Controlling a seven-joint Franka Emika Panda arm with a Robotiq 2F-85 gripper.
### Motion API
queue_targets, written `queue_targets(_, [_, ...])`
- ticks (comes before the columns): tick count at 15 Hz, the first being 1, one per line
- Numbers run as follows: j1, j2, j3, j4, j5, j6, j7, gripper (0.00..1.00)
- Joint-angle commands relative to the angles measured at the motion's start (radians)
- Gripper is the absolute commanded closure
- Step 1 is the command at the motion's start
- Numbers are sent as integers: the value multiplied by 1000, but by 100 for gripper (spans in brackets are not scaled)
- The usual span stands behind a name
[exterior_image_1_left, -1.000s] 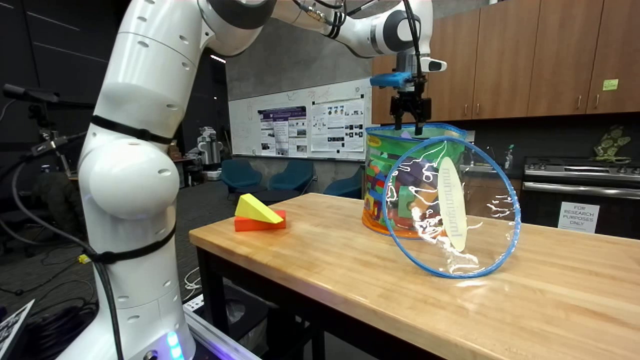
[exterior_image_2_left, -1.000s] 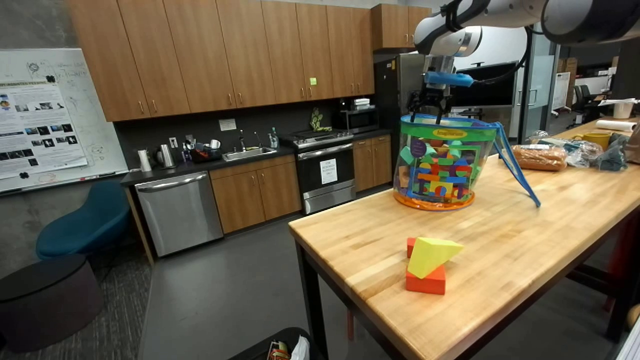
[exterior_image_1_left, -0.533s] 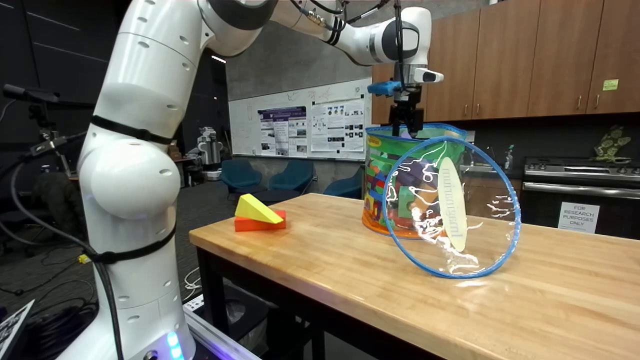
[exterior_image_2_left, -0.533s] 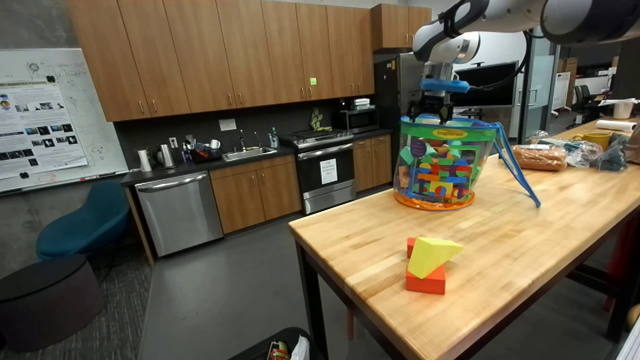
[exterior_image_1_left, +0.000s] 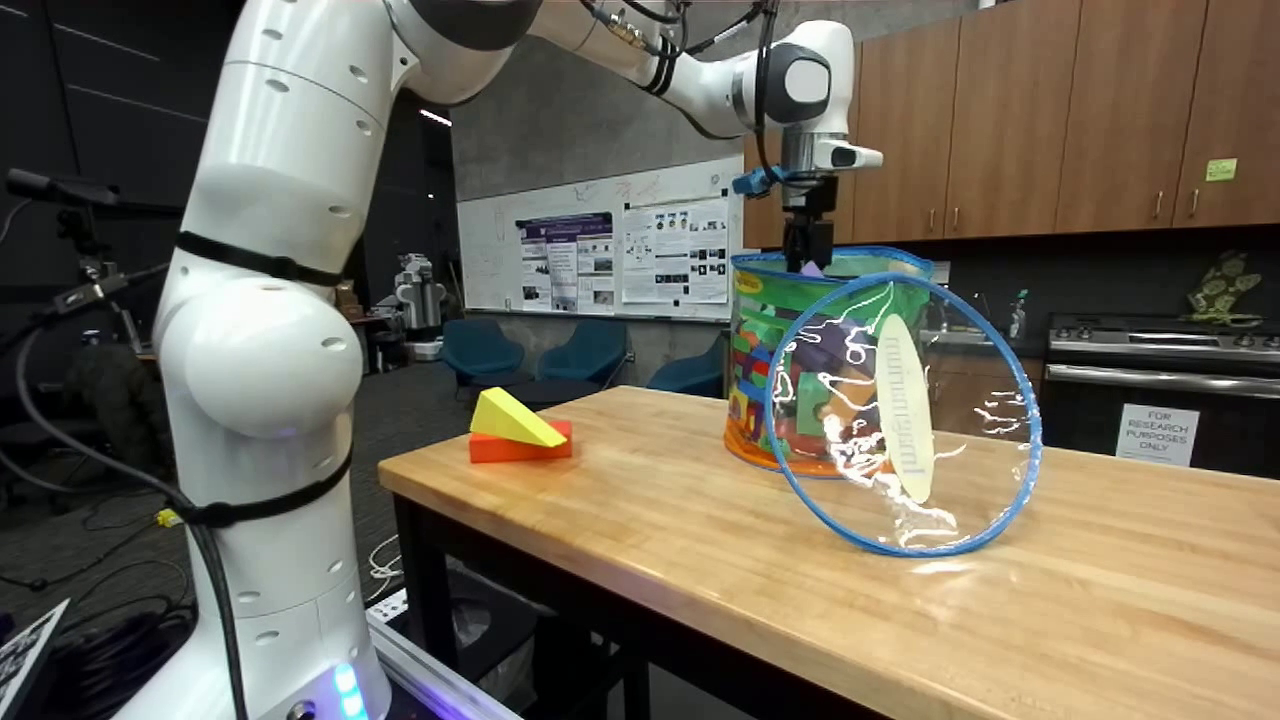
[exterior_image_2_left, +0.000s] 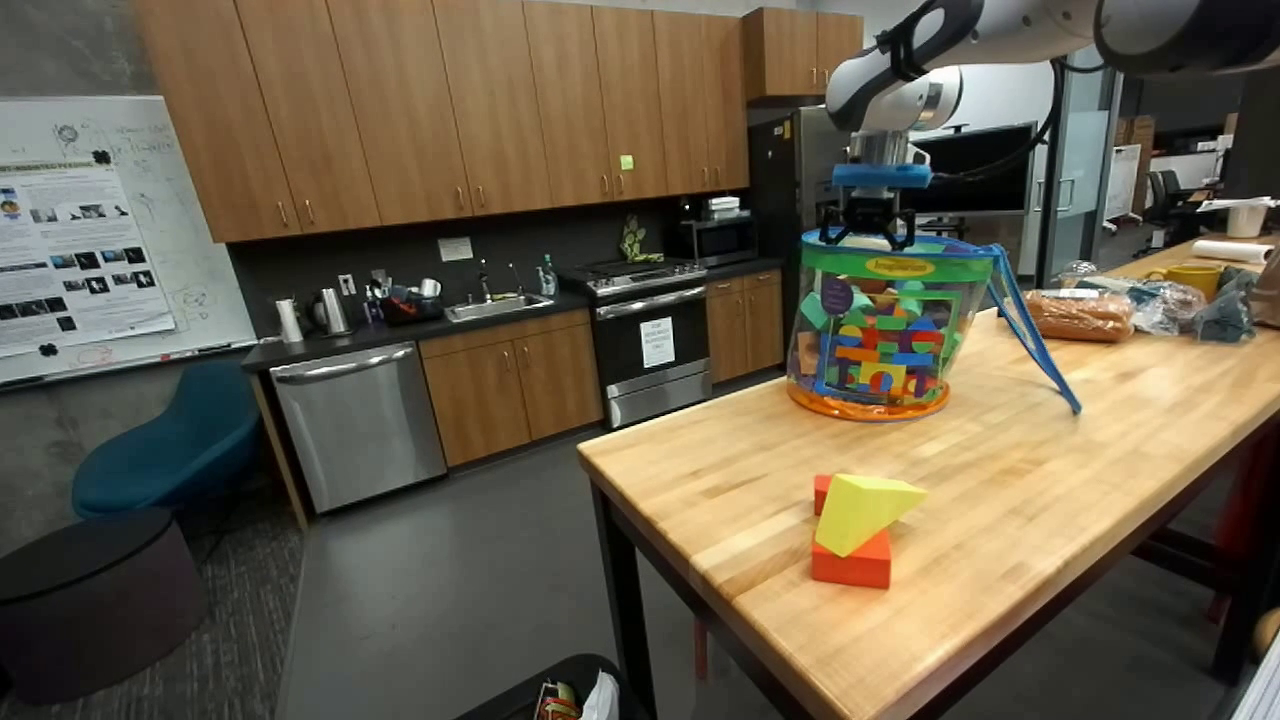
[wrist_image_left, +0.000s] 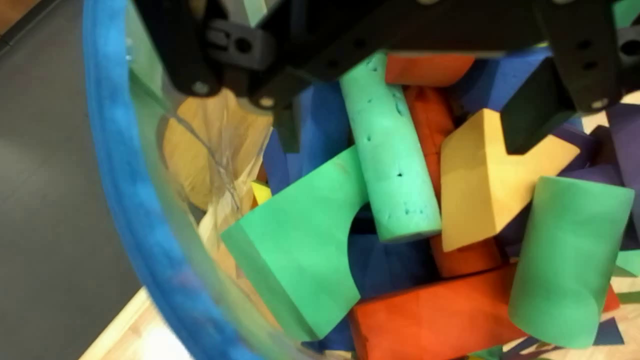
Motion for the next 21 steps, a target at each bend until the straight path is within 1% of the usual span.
queue_targets(1, [21,-73,-4,-84,-3,-19,117,0])
queue_targets(7, [40,-110,21,-150,63,-25,231,0])
queue_targets(10, [53,-114,31,-185,108,34,278,0])
queue_targets(13, [60,-108,33,-226,122,129,316,0])
queue_targets(18, [55,-102,32,-295,132,287,319,0])
queue_targets(21, [48,-101,37,-318,177,348,299,0])
